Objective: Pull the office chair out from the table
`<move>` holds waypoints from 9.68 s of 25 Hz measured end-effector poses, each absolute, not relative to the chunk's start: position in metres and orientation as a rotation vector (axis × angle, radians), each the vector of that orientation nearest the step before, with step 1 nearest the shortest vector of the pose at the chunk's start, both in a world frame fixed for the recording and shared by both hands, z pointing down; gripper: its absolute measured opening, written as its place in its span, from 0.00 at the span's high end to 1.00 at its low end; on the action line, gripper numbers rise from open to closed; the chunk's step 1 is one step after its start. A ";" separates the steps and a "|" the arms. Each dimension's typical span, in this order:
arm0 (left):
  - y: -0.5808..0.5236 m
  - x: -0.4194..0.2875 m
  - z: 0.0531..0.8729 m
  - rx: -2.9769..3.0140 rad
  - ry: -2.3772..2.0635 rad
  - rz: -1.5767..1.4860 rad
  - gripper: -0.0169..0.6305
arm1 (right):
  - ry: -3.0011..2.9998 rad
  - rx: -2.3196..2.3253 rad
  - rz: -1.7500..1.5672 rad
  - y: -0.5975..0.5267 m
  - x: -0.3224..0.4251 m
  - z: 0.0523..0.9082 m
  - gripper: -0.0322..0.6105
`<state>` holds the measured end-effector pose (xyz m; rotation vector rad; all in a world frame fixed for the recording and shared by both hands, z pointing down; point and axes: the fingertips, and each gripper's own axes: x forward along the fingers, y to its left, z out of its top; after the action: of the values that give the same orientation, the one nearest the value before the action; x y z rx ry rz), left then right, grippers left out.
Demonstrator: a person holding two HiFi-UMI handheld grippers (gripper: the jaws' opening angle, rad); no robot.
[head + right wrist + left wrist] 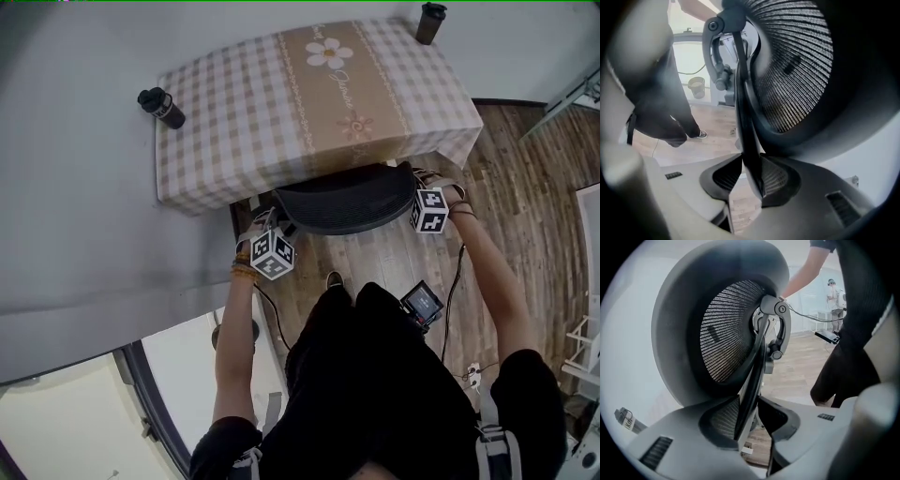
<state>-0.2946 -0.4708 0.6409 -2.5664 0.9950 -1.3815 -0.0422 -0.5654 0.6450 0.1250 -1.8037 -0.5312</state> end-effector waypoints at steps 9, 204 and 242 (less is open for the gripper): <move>-0.439 -0.283 0.641 -2.598 1.037 -1.392 0.77 | -1.805 0.108 -0.538 -0.536 -0.028 0.645 0.76; 0.128 -0.059 0.635 -2.608 1.214 -1.374 0.73 | -1.780 0.276 -0.553 0.027 0.197 0.645 0.73; 0.203 -0.023 0.628 -2.479 1.229 -1.190 0.66 | -1.920 0.321 -0.630 0.099 0.223 0.638 0.66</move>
<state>-0.0230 0.2032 0.6283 -2.4786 1.2289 -1.1903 0.2232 0.0989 0.6375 0.3208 -1.9205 -0.6304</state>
